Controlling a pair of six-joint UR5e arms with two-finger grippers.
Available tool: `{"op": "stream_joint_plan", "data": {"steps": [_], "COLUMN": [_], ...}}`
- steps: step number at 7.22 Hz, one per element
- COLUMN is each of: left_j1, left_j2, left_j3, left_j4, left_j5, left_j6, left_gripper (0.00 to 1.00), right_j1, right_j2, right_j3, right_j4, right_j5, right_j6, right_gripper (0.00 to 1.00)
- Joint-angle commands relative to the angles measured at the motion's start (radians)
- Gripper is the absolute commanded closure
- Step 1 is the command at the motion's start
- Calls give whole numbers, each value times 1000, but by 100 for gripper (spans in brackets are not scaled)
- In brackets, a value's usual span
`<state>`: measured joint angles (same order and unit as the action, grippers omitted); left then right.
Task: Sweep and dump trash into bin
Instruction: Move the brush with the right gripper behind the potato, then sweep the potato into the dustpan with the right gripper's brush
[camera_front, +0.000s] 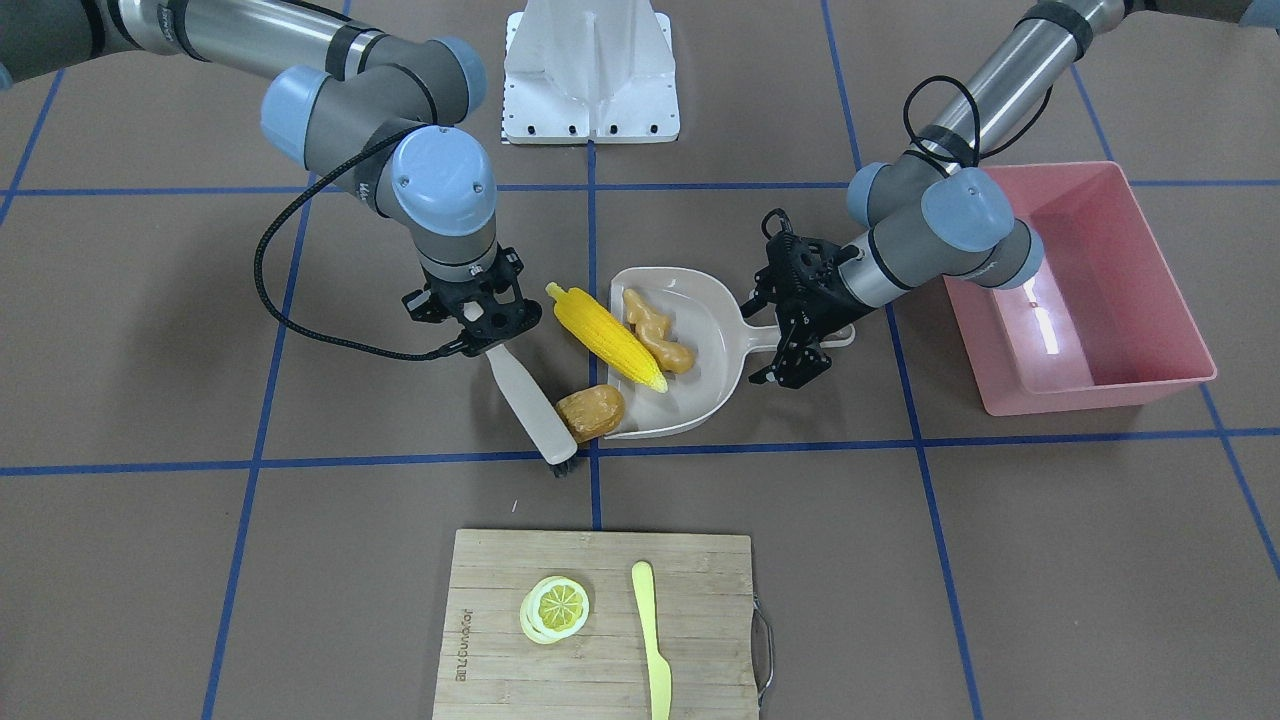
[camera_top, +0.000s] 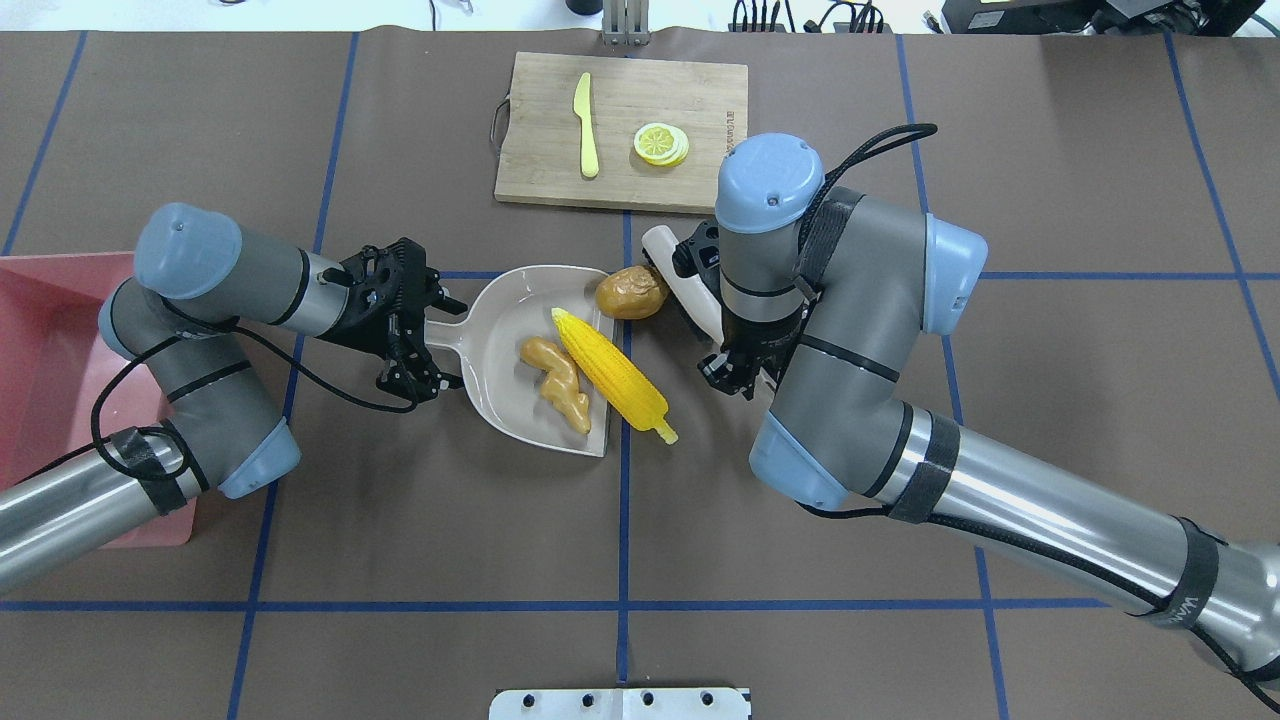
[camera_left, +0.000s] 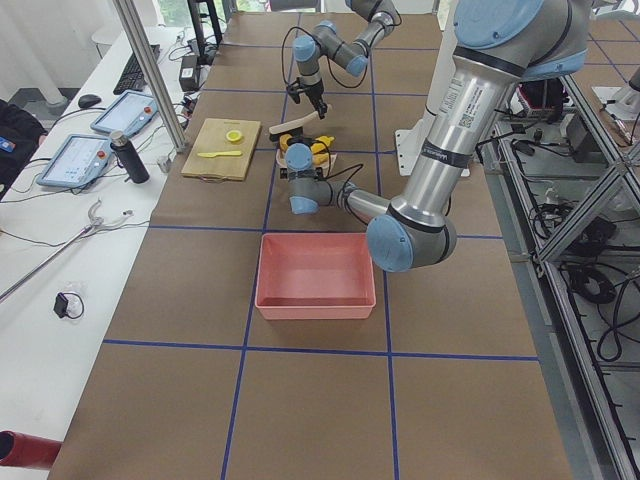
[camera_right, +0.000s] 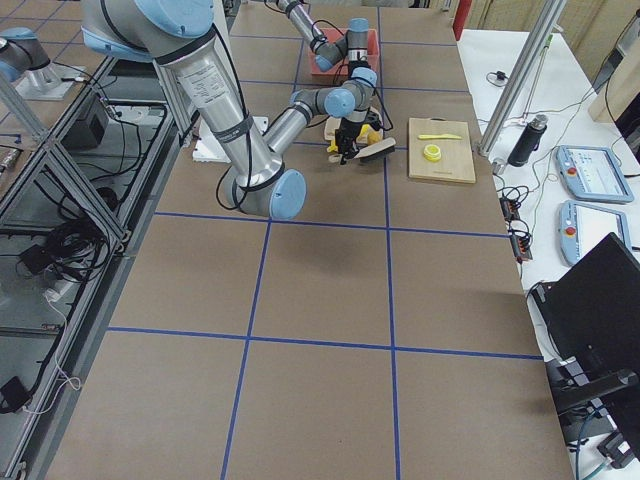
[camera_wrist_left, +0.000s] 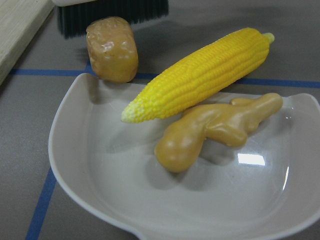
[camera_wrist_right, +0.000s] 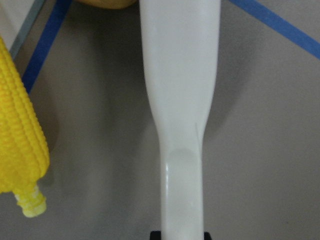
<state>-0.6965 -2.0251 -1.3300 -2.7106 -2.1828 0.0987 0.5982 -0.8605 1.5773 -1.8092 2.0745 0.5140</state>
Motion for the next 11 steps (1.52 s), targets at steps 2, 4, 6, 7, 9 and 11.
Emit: {"op": "stream_joint_plan", "data": {"steps": [2, 4, 6, 7, 9, 11], "left_j1": [0, 2, 2, 0, 2, 2], "left_j2": [0, 0, 0, 0, 0, 0], "left_j3": [0, 0, 2, 0, 0, 0], "left_j4": [0, 0, 0, 0, 0, 0], "left_j5": [0, 0, 2, 2, 2, 2], "left_j6": [-1, -1, -1, 1, 1, 1], "left_gripper": [3, 3, 3, 3, 3, 3], "right_j1": [-23, -58, -89, -90, -121, -138], "right_j2": [5, 15, 43, 60, 87, 115], "right_j3": [35, 39, 39, 36, 24, 20], "right_j4": [2, 2, 2, 1, 1, 1], "right_j5": [53, 53, 55, 55, 53, 53], "right_j6": [62, 135, 190, 201, 225, 256], "right_gripper": [100, 100, 100, 100, 100, 100]}}
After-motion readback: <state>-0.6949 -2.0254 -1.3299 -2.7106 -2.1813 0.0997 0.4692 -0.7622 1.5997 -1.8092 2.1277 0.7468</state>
